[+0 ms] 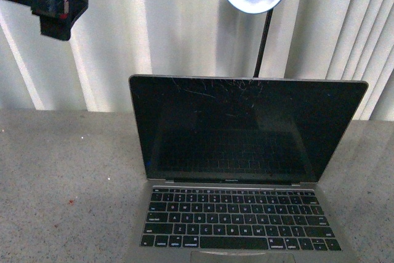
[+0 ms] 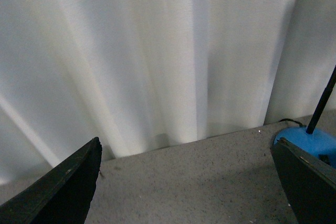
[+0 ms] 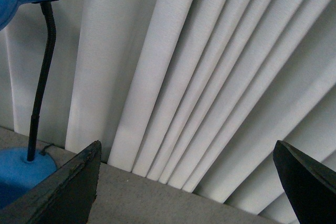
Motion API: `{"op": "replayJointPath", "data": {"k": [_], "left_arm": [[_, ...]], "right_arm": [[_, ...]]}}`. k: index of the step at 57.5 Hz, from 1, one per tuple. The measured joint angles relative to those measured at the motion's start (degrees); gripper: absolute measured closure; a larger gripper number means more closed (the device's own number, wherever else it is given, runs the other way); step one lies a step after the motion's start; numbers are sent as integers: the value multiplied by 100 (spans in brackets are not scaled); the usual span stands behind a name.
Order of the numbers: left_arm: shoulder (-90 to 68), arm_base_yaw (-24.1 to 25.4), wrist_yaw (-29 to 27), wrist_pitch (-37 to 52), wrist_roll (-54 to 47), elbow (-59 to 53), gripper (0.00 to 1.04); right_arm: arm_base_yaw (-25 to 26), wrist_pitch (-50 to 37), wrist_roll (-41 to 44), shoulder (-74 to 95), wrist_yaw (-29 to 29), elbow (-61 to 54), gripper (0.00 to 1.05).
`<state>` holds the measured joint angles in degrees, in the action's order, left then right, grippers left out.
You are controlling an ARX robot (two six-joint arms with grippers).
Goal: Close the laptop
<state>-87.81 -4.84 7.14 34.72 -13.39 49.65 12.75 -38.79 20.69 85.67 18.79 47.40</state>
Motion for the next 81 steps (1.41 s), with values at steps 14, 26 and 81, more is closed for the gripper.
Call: {"op": "replayJointPath", "data": {"k": [14, 26, 81], "left_arm": [[-822, -181, 356, -1650, -1871, 1864, 7], [-1432, -472, 411, -2994, -3622, 3080, 7], [-2135, -750, 195, -5080, -6207, 4288, 54]], "right_arm": [[-35, 1231, 1416, 975, 522, 1661, 7], [-229, 2240, 2675, 1711, 872, 2758, 7], [-1014, 5182, 5925, 2470, 1281, 4155, 68]]}}
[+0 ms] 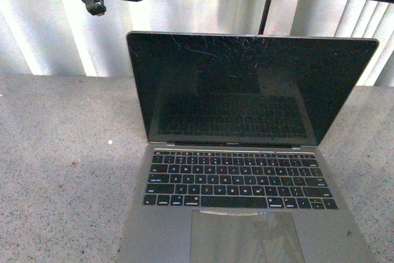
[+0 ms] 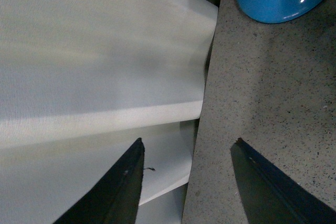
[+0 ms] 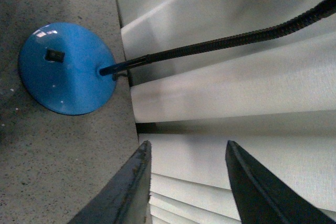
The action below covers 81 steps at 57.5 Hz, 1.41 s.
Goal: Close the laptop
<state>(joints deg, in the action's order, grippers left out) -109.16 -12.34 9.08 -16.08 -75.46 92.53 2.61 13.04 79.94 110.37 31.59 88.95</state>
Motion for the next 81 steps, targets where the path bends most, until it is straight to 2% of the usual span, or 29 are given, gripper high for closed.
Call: {"op": "replayJointPath", "data": {"k": [11, 16, 39, 49, 81], "left_arm": [[0, -7, 76, -195, -94, 107, 86], [0, -9, 92, -356, -131, 146, 102], [0, -155, -59, -1259, -625, 415, 101], [-35, -289, -170, -1390, -815, 514, 101], [-326, -579, -356, -1246, -988, 498, 101]], "right_arm": [[-9, 264, 111, -2, 24, 15, 101], [-13, 448, 179, 0, 24, 52, 102], [-48, 1919, 284, 59, -50, 715, 102], [-68, 2745, 396, 234, -350, 968, 102], [-271, 2741, 282, 450, -350, 1008, 102]]}}
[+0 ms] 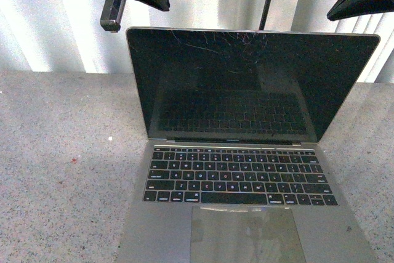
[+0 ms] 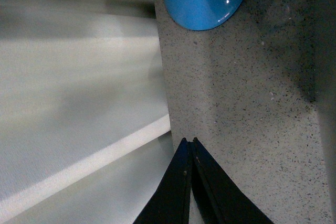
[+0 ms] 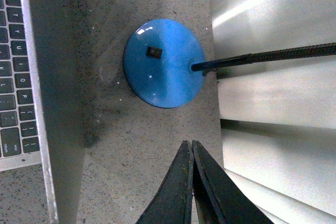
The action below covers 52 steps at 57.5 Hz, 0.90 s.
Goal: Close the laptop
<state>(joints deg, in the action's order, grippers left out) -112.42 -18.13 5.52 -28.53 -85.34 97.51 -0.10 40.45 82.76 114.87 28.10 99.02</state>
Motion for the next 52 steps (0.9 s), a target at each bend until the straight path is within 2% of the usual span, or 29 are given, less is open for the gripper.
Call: {"op": "replayJointPath", "data": {"k": [52], "left_arm": [[-92, -190, -66, -339, -15, -138, 101]], "right_arm": [[-136, 225, -55, 63, -39, -409, 102]]}}
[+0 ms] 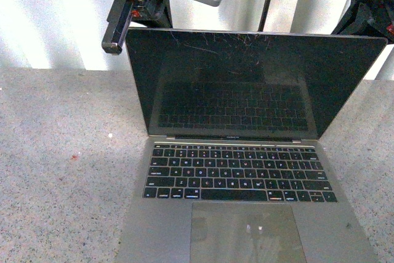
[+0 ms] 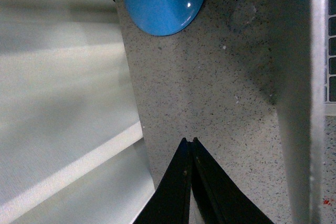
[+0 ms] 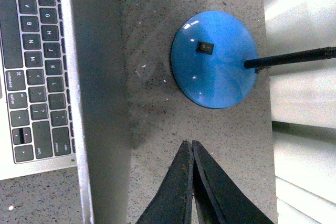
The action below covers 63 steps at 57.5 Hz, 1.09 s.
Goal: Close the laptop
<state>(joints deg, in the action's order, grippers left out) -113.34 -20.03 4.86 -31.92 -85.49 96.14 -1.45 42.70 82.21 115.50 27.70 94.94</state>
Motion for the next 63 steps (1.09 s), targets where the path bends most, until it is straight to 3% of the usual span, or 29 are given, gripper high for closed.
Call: {"op": "replayJointPath", "data": {"k": [63], "left_arm": [[326, -203, 22, -79, 20, -721, 101]], "right_arm": [[-157, 109, 66, -247, -275, -507, 102]]}}
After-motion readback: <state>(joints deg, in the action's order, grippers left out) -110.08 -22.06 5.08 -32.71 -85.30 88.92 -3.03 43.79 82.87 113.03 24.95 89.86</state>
